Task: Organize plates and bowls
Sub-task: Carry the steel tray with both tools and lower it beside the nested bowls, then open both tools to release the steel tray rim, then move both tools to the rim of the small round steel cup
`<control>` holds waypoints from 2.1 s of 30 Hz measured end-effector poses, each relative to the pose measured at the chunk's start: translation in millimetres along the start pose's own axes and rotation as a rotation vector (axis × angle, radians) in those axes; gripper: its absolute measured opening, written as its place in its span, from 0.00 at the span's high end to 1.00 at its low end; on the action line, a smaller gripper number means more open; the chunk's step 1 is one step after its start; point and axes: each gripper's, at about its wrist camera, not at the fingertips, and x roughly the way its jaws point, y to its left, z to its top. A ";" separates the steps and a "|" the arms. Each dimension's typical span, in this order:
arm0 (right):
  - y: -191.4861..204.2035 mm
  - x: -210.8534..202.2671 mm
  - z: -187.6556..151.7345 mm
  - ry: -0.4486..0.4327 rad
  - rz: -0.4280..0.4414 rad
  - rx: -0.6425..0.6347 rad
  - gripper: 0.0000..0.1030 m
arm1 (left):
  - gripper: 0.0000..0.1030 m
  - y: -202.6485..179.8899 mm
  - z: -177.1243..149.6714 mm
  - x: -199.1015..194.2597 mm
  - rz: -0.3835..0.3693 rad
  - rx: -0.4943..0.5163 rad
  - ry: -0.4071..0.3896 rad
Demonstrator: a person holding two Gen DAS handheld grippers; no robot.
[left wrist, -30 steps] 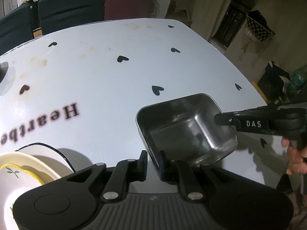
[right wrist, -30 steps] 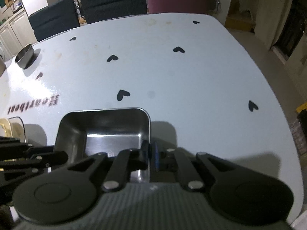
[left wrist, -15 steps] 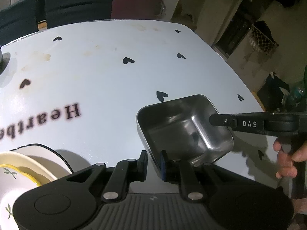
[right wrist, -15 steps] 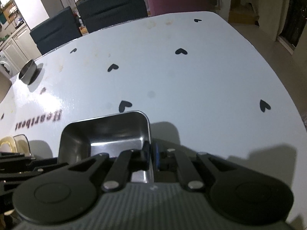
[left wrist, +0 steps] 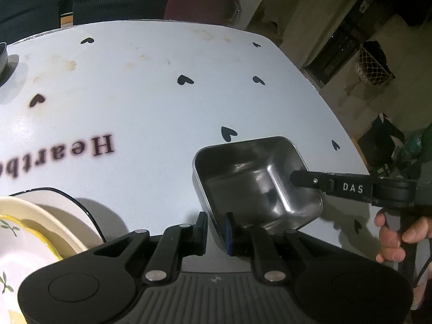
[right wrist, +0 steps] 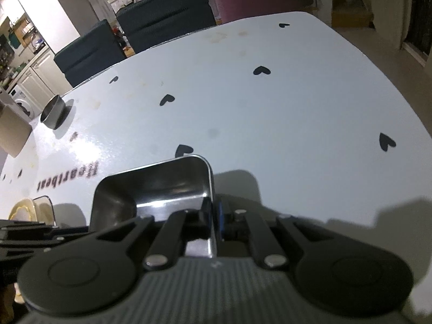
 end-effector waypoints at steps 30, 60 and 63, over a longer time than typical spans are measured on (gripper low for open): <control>9.7 -63.7 -23.7 -0.093 -0.042 -0.095 0.39 | 0.17 -8.1 -5.5 -39.3 -0.009 0.017 -0.088; 134.0 -53.9 1.4 -0.208 -0.012 -0.162 0.00 | 0.00 149.8 -14.3 -147.2 0.205 -0.227 -0.303; 159.3 -47.8 5.7 -0.216 0.021 -0.187 0.00 | 0.00 173.1 -18.6 -159.1 0.247 -0.277 -0.321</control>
